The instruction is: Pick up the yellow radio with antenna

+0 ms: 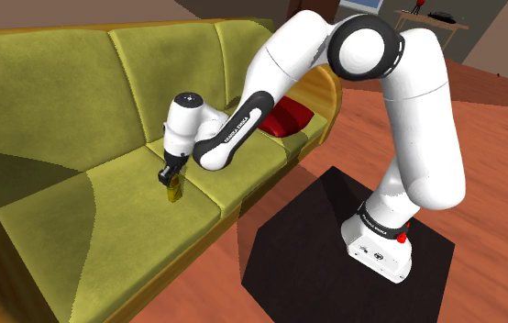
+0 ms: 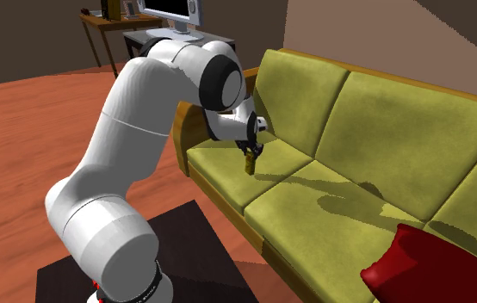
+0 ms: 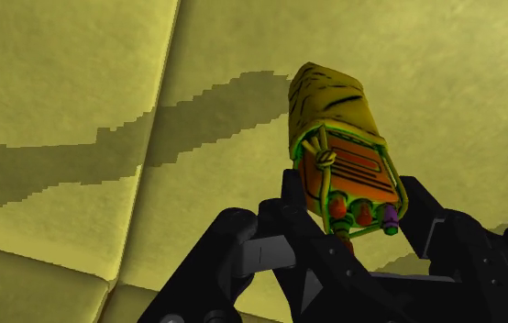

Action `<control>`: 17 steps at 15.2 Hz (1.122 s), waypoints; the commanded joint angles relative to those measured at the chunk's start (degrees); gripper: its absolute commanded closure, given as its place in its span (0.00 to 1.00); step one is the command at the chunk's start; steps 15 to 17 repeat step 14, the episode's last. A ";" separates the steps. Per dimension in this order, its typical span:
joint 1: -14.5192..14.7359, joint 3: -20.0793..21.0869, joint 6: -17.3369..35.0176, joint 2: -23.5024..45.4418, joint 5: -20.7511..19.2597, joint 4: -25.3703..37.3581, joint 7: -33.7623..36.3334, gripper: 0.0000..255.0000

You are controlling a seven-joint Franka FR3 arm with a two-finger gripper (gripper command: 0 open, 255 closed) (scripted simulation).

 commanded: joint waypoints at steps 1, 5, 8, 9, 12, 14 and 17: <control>-0.41 0.54 -0.80 -1.23 0.38 -0.48 -0.35 1.00; -1.32 1.75 -2.72 -3.75 1.34 -1.16 -1.23 1.00; -1.99 2.64 -4.21 -5.58 2.14 -1.54 -1.92 1.00; -2.21 2.93 -4.71 -6.18 2.42 -1.64 -2.16 1.00; -2.84 3.79 -6.26 -7.94 3.28 -1.87 -2.89 1.00; -2.87 3.83 -6.34 -8.03 3.33 -1.88 -2.93 1.00; -2.87 3.83 -6.34 -8.03 3.33 -1.88 -2.93 1.00</control>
